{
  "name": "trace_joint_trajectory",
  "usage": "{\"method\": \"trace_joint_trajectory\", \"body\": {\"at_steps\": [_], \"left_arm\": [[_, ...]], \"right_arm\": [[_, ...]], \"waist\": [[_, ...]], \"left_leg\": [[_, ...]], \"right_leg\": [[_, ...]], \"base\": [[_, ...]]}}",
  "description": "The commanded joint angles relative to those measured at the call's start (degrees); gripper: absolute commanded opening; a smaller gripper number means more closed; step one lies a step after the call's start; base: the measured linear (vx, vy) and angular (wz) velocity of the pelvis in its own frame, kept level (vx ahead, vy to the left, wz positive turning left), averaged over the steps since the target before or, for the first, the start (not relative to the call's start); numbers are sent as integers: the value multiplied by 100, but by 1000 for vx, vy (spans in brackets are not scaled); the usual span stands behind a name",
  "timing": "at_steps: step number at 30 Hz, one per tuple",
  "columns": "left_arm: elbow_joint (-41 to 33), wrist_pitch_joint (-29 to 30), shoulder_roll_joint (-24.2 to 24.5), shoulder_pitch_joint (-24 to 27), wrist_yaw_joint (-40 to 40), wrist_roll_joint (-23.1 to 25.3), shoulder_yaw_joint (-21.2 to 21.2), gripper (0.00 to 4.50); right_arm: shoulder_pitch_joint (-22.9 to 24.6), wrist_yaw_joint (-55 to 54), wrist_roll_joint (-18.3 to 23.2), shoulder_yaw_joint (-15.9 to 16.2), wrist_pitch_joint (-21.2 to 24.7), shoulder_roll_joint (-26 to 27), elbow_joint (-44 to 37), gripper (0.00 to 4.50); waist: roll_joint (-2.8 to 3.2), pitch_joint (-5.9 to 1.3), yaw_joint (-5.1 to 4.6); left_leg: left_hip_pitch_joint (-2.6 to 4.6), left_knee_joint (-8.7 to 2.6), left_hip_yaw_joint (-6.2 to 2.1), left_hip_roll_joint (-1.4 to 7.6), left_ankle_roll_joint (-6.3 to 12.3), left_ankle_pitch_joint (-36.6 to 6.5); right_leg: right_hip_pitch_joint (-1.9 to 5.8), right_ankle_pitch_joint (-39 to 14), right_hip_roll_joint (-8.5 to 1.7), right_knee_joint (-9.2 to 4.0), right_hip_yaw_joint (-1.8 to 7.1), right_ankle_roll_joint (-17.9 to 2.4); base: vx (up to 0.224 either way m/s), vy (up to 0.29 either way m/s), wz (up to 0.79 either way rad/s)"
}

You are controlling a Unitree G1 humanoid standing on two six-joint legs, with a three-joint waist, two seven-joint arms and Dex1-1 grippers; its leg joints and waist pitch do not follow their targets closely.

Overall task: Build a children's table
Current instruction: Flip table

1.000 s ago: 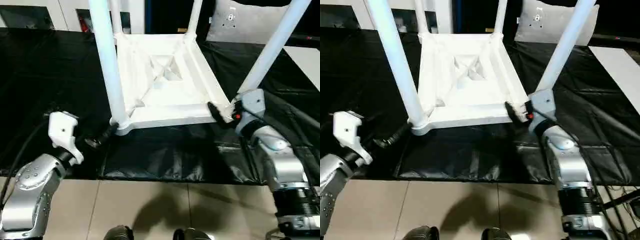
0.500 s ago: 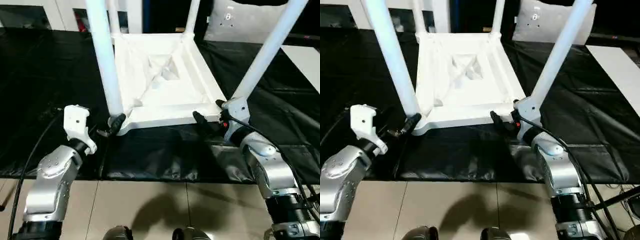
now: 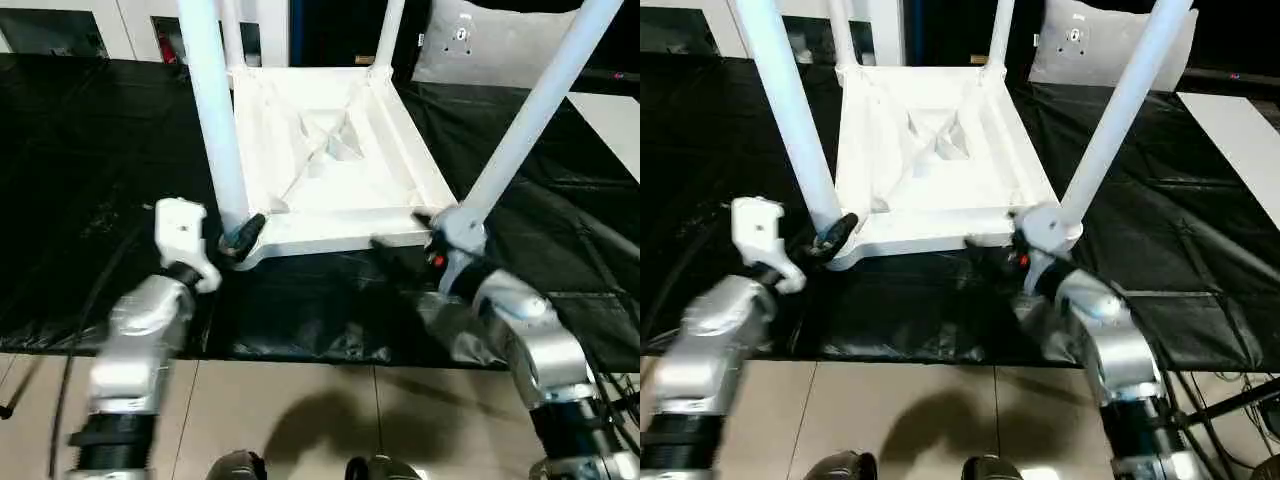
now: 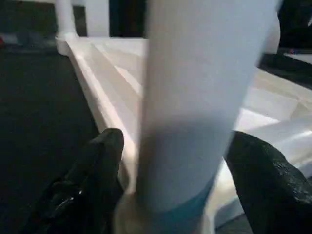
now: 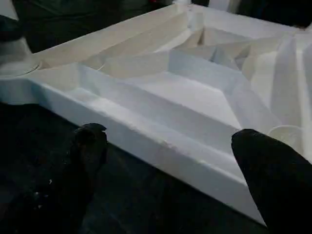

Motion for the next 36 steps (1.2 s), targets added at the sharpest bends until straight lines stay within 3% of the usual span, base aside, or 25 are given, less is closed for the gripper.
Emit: {"method": "trace_joint_trajectory", "body": {"at_steps": [1, 15, 28, 36], "left_arm": [[51, -62, -2, -57, 87, 96, -26, 318], [173, -239, -147, -79, 279, 154, -26, 214], [139, -127, -321, -40, 379, 90, -21, 204], [83, 59, -496, -64, 476, -105, 102, 204]], "right_arm": [[20, 34, 37, -43, 79, -56, -177, 450], [80, 62, 42, -31, 118, -67, -249, 450], [142, 96, 26, -1, 152, -75, -313, 450], [169, 95, 22, 7, 165, -78, -338, 450]], "waist": [[29, -364, 23], [22, -393, 36], [4, -410, 46], [4, -388, 54]], "left_leg": [[123, -440, -145, 443, 416, -666], [131, -421, -139, 444, 442, -588], [123, -397, -134, 437, 520, -452], [129, -413, -138, 440, 455, -634]], "right_leg": [[273, -204, -506, -342, 285, -1465], [272, -167, -504, -331, 280, -1470], [285, -41, -505, -310, 278, -1499], [273, -313, -502, -345, 279, -1444]], "base": [[0, 0, 0], [0, 0, 0], [0, 0, 0], [0, 0, 0]]}}
